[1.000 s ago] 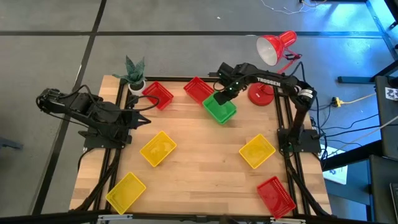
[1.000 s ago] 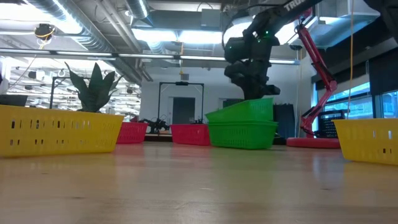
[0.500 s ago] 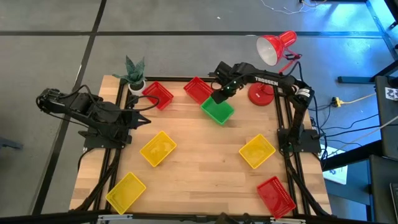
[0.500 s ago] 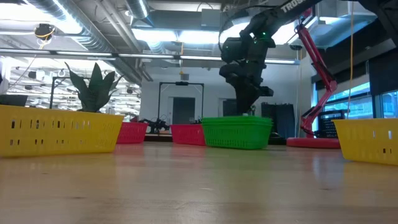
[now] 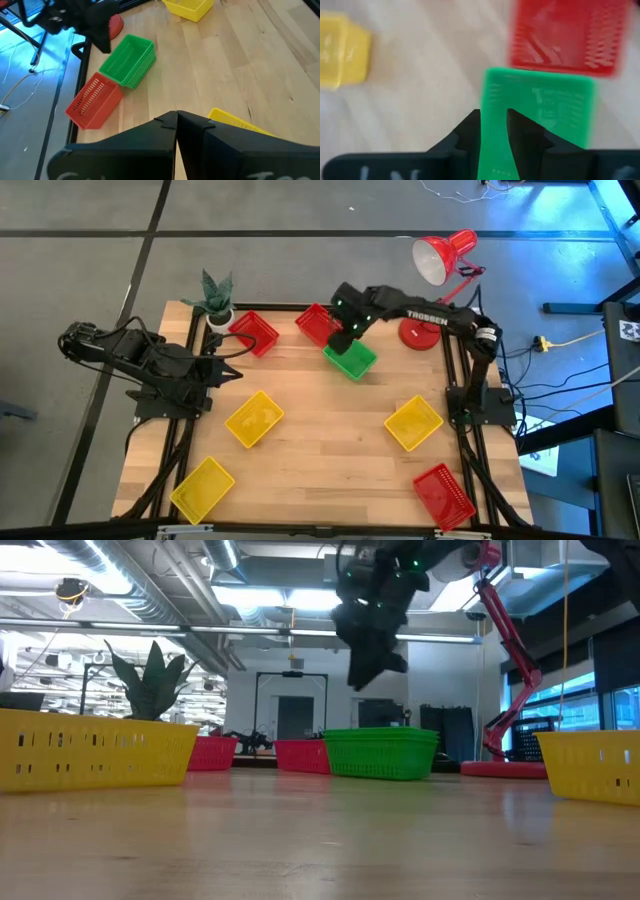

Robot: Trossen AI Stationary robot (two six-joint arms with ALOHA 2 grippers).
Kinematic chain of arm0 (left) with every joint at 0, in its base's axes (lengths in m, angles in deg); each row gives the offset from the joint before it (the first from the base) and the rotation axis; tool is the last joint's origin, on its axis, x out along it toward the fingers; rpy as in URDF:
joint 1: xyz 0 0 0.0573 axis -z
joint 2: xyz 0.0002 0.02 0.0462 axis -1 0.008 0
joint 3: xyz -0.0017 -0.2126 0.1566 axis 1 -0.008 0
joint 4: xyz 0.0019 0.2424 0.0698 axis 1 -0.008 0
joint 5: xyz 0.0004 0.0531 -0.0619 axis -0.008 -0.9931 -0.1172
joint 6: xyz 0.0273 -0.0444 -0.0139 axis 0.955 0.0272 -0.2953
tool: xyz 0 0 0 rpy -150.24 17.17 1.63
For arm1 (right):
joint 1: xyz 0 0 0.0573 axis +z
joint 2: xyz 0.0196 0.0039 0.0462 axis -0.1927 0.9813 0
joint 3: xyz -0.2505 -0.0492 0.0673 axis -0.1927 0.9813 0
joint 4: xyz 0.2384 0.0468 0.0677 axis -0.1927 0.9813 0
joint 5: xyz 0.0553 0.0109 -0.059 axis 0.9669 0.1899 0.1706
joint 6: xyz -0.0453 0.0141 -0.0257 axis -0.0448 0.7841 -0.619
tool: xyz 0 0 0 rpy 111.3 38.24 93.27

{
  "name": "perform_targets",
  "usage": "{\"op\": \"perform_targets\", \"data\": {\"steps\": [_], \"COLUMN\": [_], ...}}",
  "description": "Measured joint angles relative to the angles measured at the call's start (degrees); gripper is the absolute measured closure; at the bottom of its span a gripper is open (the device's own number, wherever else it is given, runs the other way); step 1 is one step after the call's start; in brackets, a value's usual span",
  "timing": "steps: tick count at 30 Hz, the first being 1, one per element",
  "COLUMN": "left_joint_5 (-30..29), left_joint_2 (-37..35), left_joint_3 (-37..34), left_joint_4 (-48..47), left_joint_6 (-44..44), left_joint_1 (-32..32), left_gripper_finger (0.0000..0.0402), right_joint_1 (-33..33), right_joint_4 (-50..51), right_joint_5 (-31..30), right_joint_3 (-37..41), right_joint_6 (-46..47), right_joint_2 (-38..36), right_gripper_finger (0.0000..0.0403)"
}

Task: Stack baskets by color
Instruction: Stack the bottom green bin on the top green bin

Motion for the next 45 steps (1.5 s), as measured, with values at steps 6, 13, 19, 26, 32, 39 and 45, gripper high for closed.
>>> {"op": "perform_targets", "data": {"steps": [6, 13, 19, 26, 32, 39, 45], "left_joint_5": [0.0, 0.0, 0.0, -0.1, -0.1, -0.3, 3.1], "left_joint_2": [0.0, 0.0, 0.0, 0.0, 0.0, 0.0, 0.0], "left_joint_3": [0.0, 0.0, 0.0, 0.0, 0.0, 0.0, 0.0], "left_joint_4": [0.0, 0.0, -0.1, 0.0, 0.0, 0.0, 0.0], "left_joint_6": [0.0, -0.1, -0.1, -0.1, 0.0, -0.1, -6.0], "left_joint_1": [0.0, 0.0, 0.0, 0.0, 0.0, 0.0, 0.0], "left_gripper_finger": [0.0401, 0.0401, 0.0401, 0.0401, 0.0401, 0.0401, 0.0401], "right_joint_1": [6.5, 9.1, 8.8, 8.6, 7.8, 6.6, 8.0], "right_joint_4": [-5.9, -12.2, -10.0, -3.1, 0.3, 0.8, 1.4], "right_joint_5": [0.0, -0.2, -3.5, -19.8, -26.5, -33.4, -28.0], "right_joint_3": [0.1, 0.1, 0.2, 0.2, 0.2, 0.2, 0.1], "right_joint_6": [-5.0, -4.9, -3.7, 1.2, 1.2, 1.2, -1.9], "right_joint_2": [1.4, 9.0, 13.5, 13.8, 13.3, 13.1, 6.9], "right_gripper_finger": [0.0312, 0.0312, 0.0312, 0.0312, 0.0312, 0.0312, 0.0312]}}
